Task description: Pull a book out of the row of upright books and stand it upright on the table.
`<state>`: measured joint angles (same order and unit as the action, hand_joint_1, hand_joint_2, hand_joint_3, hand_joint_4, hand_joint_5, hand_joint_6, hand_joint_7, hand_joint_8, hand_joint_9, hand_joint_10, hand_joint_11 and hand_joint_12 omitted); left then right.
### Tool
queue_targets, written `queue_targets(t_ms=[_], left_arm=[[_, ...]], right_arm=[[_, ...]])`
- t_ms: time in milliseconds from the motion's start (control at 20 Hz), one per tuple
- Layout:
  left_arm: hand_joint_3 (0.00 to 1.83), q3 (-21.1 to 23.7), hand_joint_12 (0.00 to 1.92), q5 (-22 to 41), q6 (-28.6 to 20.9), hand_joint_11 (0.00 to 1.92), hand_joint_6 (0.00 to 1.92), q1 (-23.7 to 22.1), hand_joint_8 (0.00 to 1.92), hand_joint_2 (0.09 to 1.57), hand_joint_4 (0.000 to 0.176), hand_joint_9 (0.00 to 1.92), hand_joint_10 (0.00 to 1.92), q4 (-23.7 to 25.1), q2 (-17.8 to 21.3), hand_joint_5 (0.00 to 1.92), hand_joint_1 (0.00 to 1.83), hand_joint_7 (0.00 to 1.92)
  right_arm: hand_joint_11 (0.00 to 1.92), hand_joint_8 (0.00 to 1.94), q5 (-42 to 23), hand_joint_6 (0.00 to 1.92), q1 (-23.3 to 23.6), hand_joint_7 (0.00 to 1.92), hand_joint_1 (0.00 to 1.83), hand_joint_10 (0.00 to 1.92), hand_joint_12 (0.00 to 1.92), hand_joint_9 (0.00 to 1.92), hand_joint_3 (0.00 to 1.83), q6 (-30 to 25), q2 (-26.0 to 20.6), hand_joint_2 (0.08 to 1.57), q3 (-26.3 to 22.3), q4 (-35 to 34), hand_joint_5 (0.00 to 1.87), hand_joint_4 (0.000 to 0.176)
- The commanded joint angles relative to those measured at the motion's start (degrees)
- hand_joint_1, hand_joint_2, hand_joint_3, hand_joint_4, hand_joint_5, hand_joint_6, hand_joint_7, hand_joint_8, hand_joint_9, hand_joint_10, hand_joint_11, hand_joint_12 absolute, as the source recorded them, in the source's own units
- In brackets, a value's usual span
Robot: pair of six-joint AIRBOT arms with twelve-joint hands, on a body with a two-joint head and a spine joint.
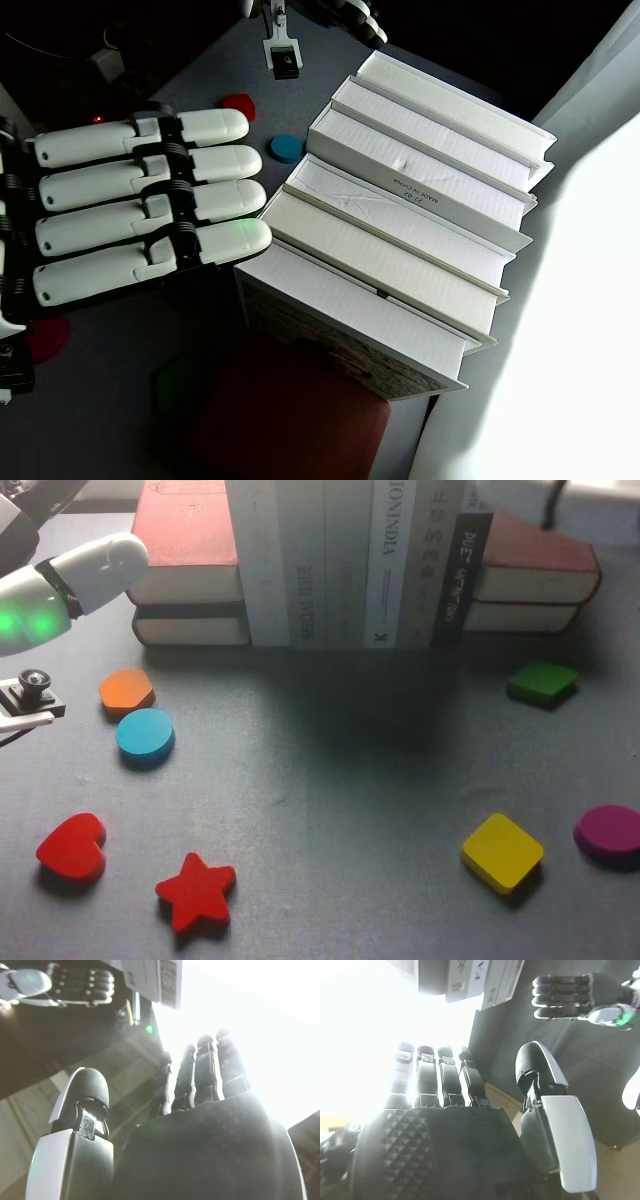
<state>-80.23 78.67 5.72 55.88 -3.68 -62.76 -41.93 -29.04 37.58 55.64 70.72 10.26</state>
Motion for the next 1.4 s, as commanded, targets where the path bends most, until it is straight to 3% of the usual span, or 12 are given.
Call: queue_targets(t_ms=[0,200,350,500,650,800,900,1000,1050,1200,1250,1350], left_arm=[[0.0,-0.23,0.0,6.59,-0.54,0.0,0.0,-0.37,0.0,1.37,0.044,0.0,0.0,-1.45,-0.39,0.03,0.26,0.0],[0.0,-0.24,0.0,6.54,-0.56,0.0,0.0,-0.39,0.0,1.37,0.052,0.0,0.0,-1.45,-0.46,0.04,0.28,0.0],[0.0,-0.24,0.0,6.58,-0.65,0.0,0.01,-0.4,0.0,1.37,0.072,0.0,0.0,-1.45,-0.45,0.05,0.28,0.0],[0.0,-0.34,0.0,6.58,-0.65,0.0,0.01,-0.4,0.0,1.37,0.073,0.0,0.0,-1.45,-0.6,0.06,0.31,0.0],[0.0,-0.35,0.0,6.69,-0.7,0.0,0.01,-0.38,0.0,1.37,0.049,0.0,0.0,-1.45,-0.61,0.08,0.34,0.0],[0.0,-0.36,0.0,6.74,-0.74,0.0,0.01,-0.3,0.0,1.37,0.055,0.0,0.0,-1.45,-0.59,0.08,0.33,0.0],[0.0,-0.36,0.0,6.83,-0.81,0.0,0.01,-0.23,0.0,1.37,0.052,0.0,0.0,-1.51,-0.58,0.09,0.35,0.0],[0.0,-0.36,0.0,6.9,-0.91,0.0,0.0,-0.15,0.0,1.36,0.075,0.0,0.0,-1.55,-0.58,0.06,0.31,0.0],[0.0,-0.35,0.0,7.02,-0.94,0.0,0.0,-0.08,0.0,1.36,0.075,0.0,0.0,-1.63,-0.57,0.06,0.31,0.0],[0.0,-0.24,0.0,7.32,-1.05,0.0,0.0,0.18,0.0,1.36,0.087,0.0,0.0,-1.93,-0.55,0.05,0.29,0.0],[0.0,-0.21,0.0,7.38,-1.07,0.0,0.0,0.31,0.0,1.36,0.094,0.0,0.0,-1.99,-0.55,0.05,0.28,0.0],[0.0,-0.19,0.0,7.48,-1.17,0.0,0.0,0.57,0.0,1.36,0.1,0.0,0.0,-2.24,-0.55,0.04,0.28,0.0]], right_arm=[[0.0,0.0,-3.98,0.02,1.72,0.0,0.28,0.0,0.0,0.0,0.0,0.46,0.6,1.37,0.42,-0.83,0.07,0.0],[0.0,0.0,1.0,0.03,4.93,0.0,0.17,0.0,0.0,0.0,0.01,3.69,2.33,1.39,1.16,-0.04,0.11,0.0],[0.0,0.0,4.4,0.06,6.79,0.0,0.09,0.0,0.0,0.0,0.01,5.63,3.81,1.39,1.92,0.38,0.19,0.0],[0.0,0.0,7.11,0.1,7.33,0.0,0.13,0.0,0.0,0.0,0.0,6.4,4.86,1.37,2.88,0.38,0.31,0.0],[0.0,0.0,8.41,0.13,7.34,0.0,0.11,0.0,0.0,0.0,0.0,6.63,5.23,1.37,3.32,0.38,0.54,0.0],[0.0,0.0,8.47,0.31,7.34,0.04,0.16,0.0,0.0,0.0,0.0,6.67,5.23,1.36,3.14,0.38,0.66,0.0],[0.0,0.0,7.85,0.41,7.34,0.05,0.16,0.0,0.0,0.0,0.0,6.71,5.23,1.36,2.47,0.38,0.62,0.0],[0.0,0.0,6.74,0.5,7.12,0.04,0.15,0.0,0.0,0.0,0.01,6.71,4.71,1.39,1.13,0.42,0.58,0.0],[0.0,0.0,6.3,0.5,6.81,0.04,0.15,0.0,0.0,0.0,0.01,6.71,4.35,1.39,0.43,0.78,0.58,0.0],[0.0,0.0,4.12,0.57,4.78,0.06,0.27,0.0,0.0,0.0,0.0,6.57,2.18,1.41,-2.08,1.4,0.59,0.0],[0.0,0.0,2.86,0.48,3.9,0.07,0.48,0.0,0.0,0.0,0.0,6.16,1.35,1.39,-2.97,1.82,0.62,0.0],[0.0,0.0,-0.1,0.34,1.72,0.08,0.51,0.0,0.0,0.0,0.0,4.31,0.09,1.38,-4.24,2.76,0.68,0.0]])
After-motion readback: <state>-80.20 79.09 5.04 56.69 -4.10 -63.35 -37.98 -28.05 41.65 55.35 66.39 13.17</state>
